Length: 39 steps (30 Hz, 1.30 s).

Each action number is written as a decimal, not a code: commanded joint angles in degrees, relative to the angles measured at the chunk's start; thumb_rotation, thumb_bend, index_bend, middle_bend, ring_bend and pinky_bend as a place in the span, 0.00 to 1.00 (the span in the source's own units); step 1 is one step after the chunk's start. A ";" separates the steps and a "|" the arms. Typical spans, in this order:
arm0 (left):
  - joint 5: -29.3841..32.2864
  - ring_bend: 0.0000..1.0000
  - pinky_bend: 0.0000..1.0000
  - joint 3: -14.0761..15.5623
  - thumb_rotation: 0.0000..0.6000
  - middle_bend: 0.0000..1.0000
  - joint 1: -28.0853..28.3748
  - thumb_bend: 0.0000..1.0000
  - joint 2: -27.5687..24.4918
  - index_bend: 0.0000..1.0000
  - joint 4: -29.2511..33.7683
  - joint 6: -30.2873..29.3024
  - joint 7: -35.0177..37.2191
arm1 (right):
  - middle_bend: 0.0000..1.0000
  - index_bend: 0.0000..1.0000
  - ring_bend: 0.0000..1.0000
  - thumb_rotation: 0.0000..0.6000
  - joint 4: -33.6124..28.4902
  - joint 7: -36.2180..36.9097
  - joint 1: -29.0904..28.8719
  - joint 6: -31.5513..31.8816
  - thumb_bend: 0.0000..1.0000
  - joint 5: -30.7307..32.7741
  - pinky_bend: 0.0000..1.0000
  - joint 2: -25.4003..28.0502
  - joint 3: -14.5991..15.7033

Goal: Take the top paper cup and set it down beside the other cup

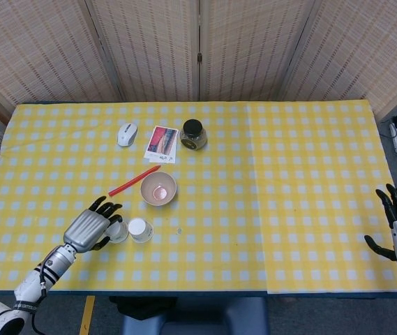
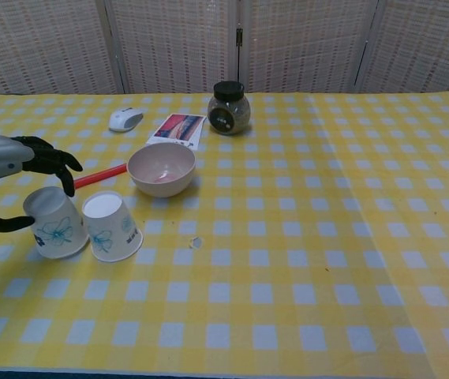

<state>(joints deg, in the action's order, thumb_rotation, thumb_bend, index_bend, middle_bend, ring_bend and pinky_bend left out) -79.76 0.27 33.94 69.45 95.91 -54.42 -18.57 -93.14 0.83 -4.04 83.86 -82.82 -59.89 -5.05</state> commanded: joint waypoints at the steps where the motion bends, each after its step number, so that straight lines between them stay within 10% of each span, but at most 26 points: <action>1: 0.02 0.15 0.06 0.04 1.00 0.16 0.08 0.45 0.34 0.39 -0.22 0.11 -0.03 | 0.00 0.00 0.13 1.00 -0.01 0.02 -0.10 -0.25 0.26 0.04 0.04 -0.01 0.03; 39: 0.91 0.14 0.03 -1.35 1.00 0.15 -0.59 0.45 -3.65 0.16 5.39 -3.06 1.41 | 0.00 0.00 0.13 1.00 0.50 1.21 -0.79 -1.87 0.26 1.09 0.04 0.27 -0.24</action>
<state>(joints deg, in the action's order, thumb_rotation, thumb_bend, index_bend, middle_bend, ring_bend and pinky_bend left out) -79.06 -0.51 33.86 66.87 100.37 -56.40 -18.16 -92.63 2.04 -4.83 82.00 -81.73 -59.63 -5.29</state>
